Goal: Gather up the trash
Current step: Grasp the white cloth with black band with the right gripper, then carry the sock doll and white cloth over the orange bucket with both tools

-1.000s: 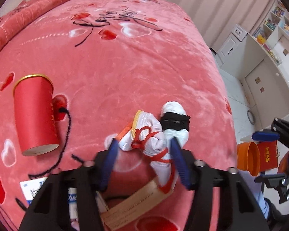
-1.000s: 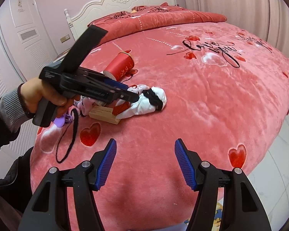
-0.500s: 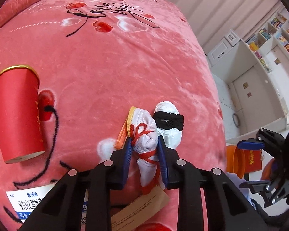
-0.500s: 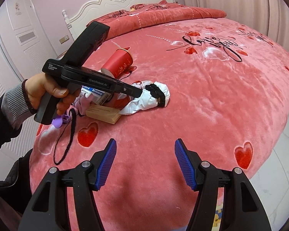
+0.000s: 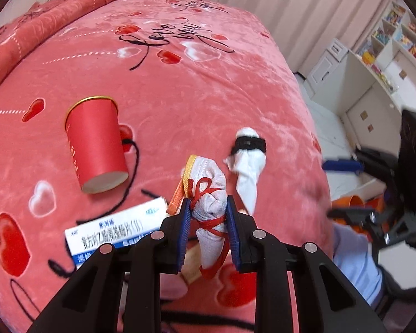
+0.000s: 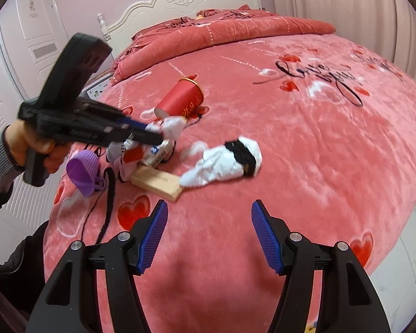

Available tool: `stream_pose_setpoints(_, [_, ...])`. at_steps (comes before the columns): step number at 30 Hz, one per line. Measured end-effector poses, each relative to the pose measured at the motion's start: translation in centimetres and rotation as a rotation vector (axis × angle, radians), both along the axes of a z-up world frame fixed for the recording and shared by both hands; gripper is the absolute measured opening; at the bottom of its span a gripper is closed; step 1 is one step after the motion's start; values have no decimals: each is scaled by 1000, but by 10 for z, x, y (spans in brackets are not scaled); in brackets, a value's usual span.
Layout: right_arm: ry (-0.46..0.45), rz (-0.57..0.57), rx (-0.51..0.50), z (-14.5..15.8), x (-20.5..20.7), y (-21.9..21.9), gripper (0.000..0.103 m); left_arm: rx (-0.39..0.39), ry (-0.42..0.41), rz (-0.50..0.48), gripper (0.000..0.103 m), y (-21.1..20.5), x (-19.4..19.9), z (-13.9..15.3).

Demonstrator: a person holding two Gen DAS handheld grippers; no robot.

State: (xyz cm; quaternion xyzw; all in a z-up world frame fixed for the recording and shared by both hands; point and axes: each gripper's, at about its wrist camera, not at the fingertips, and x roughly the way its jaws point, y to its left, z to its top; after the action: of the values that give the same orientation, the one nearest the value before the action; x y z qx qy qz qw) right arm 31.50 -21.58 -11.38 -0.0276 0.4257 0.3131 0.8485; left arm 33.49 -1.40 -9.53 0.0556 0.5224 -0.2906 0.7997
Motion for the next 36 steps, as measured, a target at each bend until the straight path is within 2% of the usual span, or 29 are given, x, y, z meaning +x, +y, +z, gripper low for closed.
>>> stream_pose_setpoints(4, [-6, 1, -6, 0, 20, 11, 63, 35, -8, -35, 27, -4, -9, -3])
stream_pose_setpoints(10, [-8, 3, -39, -9, 55, 26, 63, 35, -8, -68, 27, -9, -6, -9])
stream_pose_setpoints(15, [23, 0, -64, -29, 82, 33, 63, 23, -6, -80, 27, -9, 3, -14])
stream_pose_setpoints(17, [68, 1, -77, -45, 92, 36, 63, 20, 0, -86, 27, -10, 6, -18])
stream_pose_setpoints(18, [88, 5, -70, -52, 95, 36, 59, 20, 2, -86, 27, -10, 6, -20])
stream_pose_setpoints(19, [101, 12, -55, -56, 95, 36, 49, 17, 6, -88, 27, -11, 6, -22])
stream_pose_setpoints(21, [92, 7, -53, -62, 94, 36, 47, 16, 11, -88, 27, -13, 7, -25])
stream_pose_setpoints(26, [51, 2, -34, -45, 82, 31, 46, 17, 7, -91, 27, -15, 3, -20])
stream_pose_setpoints(36, [0, -20, -19, 11, 28, -1, 46, 23, -54, -113, 27, -33, -34, 21])
